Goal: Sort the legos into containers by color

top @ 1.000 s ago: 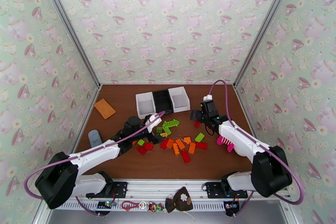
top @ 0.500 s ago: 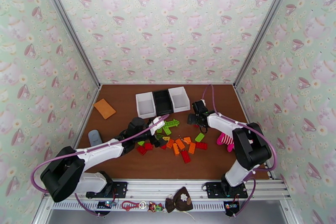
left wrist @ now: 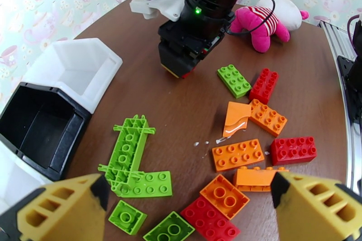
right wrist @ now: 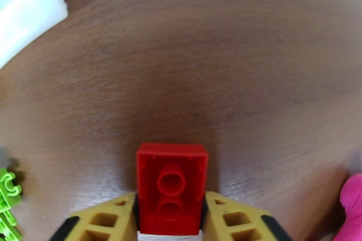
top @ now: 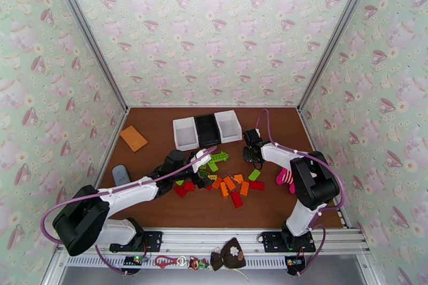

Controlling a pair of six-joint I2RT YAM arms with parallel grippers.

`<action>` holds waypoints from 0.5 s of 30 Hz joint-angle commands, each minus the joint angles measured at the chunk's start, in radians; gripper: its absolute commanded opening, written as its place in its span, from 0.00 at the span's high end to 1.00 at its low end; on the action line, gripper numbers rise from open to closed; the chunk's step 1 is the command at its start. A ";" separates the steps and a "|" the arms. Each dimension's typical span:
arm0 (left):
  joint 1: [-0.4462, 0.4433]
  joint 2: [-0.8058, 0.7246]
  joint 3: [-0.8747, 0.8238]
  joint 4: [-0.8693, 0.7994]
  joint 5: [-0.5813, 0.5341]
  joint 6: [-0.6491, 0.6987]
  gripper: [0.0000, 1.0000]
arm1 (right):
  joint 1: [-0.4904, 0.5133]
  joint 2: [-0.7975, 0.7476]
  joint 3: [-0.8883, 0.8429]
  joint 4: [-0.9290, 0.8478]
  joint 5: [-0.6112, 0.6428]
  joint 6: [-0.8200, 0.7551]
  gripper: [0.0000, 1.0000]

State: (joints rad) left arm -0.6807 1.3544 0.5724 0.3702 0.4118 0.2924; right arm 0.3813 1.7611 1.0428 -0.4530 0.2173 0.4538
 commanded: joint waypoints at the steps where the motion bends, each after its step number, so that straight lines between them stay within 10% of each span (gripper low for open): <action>1: -0.007 0.005 0.018 0.025 0.016 0.009 0.00 | 0.004 -0.015 0.011 -0.009 -0.017 -0.006 0.69; 15: -0.009 -0.040 -0.015 0.058 -0.032 -0.048 0.00 | 0.040 -0.199 0.007 0.084 -0.072 -0.119 0.72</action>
State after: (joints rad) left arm -0.6827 1.3483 0.5716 0.3782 0.3992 0.2684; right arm 0.4000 1.5940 1.0317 -0.4232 0.1806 0.3985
